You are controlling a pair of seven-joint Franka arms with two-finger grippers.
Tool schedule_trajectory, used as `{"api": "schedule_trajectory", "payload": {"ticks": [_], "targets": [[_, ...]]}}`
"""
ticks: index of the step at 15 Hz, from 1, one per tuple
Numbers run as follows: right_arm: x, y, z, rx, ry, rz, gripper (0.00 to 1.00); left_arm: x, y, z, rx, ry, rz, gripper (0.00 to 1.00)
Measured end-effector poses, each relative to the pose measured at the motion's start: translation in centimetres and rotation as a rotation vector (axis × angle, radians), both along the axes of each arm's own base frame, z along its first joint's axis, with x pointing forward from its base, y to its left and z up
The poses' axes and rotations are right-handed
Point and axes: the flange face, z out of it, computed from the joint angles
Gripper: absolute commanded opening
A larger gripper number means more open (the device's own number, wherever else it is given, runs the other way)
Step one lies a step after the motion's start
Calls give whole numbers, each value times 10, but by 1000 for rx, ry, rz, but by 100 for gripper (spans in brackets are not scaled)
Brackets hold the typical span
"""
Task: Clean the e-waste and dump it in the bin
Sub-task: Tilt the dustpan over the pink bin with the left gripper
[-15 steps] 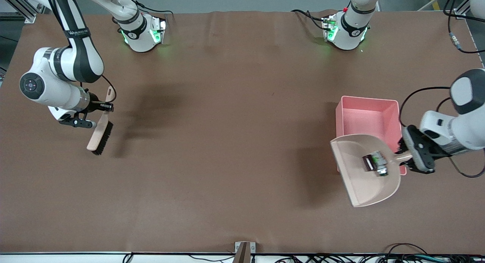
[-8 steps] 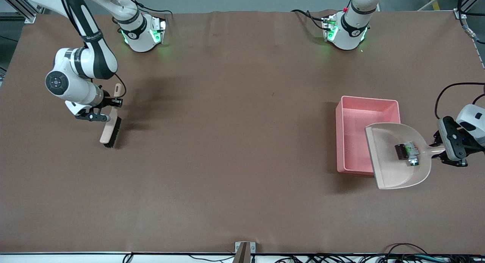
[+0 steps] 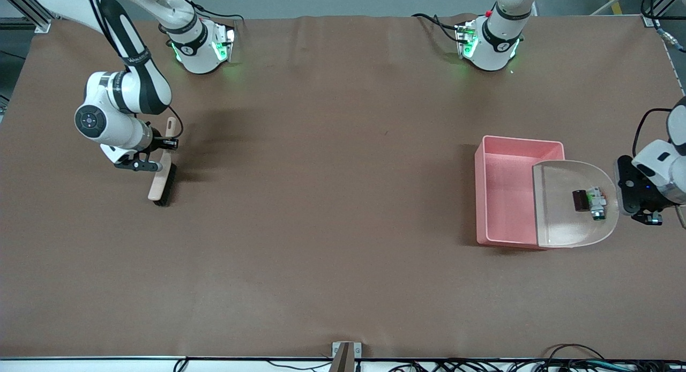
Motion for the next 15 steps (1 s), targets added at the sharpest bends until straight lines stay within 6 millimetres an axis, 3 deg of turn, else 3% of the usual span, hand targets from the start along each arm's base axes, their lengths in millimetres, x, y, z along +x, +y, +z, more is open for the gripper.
{"api": "schedule_trajectory", "payload": {"ticks": [2,3,5,7,11,13,15], "targets": [[1,0,0,0,-2,0,51,-6,-18,-6,54,0,-54,0],[1,0,0,0,-3,0,62,-10,-28,-10,94,1,-84,0],[3,0,0,-1,-10,0,93,-18,-42,-17,179,7,-118,0],[6,-2,1,-1,-18,-2,100,-23,-47,-21,256,6,-140,0],[19,-6,13,-4,-54,-9,100,-23,-59,-17,379,-31,-180,0],[33,-7,36,-6,-101,-10,100,-21,-68,-10,435,-60,-189,0],[50,-9,77,-8,-164,-12,100,-20,-80,-2,490,-98,-200,0]]}}
